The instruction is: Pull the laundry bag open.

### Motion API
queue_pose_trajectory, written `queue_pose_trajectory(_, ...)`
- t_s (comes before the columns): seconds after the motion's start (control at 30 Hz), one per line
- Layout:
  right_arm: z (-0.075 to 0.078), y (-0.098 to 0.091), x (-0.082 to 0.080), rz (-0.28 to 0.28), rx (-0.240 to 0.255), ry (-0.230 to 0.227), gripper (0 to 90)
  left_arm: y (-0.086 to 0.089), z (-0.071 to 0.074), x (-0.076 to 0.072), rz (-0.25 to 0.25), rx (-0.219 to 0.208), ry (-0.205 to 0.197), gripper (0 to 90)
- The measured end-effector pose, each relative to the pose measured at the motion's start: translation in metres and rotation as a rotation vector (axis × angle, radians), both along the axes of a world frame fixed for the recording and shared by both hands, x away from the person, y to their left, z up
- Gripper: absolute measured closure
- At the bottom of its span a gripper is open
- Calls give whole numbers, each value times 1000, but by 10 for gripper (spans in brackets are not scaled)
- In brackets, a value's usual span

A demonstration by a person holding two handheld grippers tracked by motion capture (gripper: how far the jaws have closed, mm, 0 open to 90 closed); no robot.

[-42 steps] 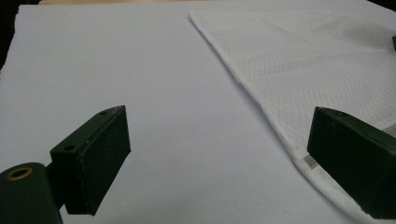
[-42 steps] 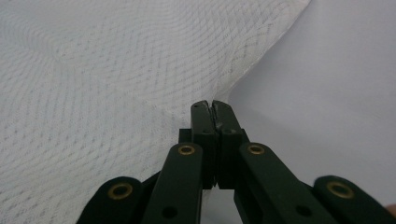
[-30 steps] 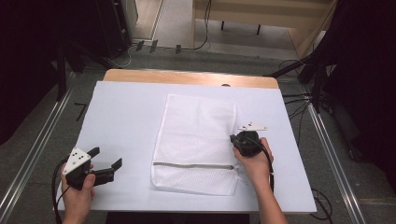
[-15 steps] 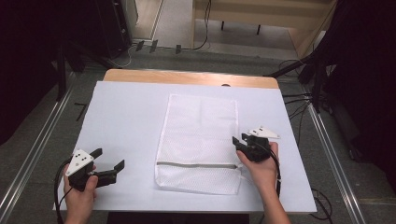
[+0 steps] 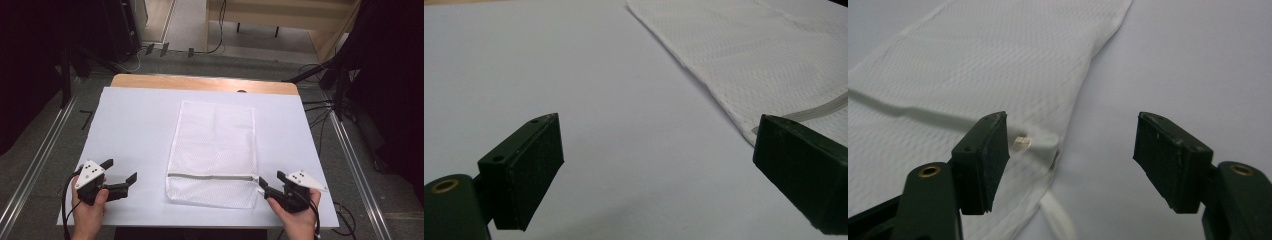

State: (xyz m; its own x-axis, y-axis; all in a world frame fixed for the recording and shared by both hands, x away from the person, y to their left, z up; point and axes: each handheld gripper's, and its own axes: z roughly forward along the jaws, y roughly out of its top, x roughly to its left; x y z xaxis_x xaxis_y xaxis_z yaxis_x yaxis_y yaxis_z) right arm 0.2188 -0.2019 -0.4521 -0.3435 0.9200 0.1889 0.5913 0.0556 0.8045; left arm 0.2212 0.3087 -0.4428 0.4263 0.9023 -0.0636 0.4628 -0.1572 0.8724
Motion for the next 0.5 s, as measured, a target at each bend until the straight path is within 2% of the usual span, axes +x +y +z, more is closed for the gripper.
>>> queue_pose_trajectory(0.03,-7,4,-10,12,-19,29,256,-2,0,-1,-3,-1,0,60)
queue_pose_trajectory(0.07,-7,4,-10,12,-19,29,256,-2,0,-1,-3,-1,0,60)
queue_pose_trajectory(0.17,-16,7,-17,33,-34,66,237,-5,0,-1,-14,3,-3,60)
queue_pose_trajectory(0.27,-20,8,-17,36,-32,91,202,-9,0,-1,-24,3,-2,60)
queue_pose_trajectory(0.43,-23,12,-17,49,-49,94,239,-17,-1,0,-49,19,2,59)
queue_pose_trajectory(0.5,-25,14,-15,58,-57,103,283,-20,-2,0,-56,19,4,60)
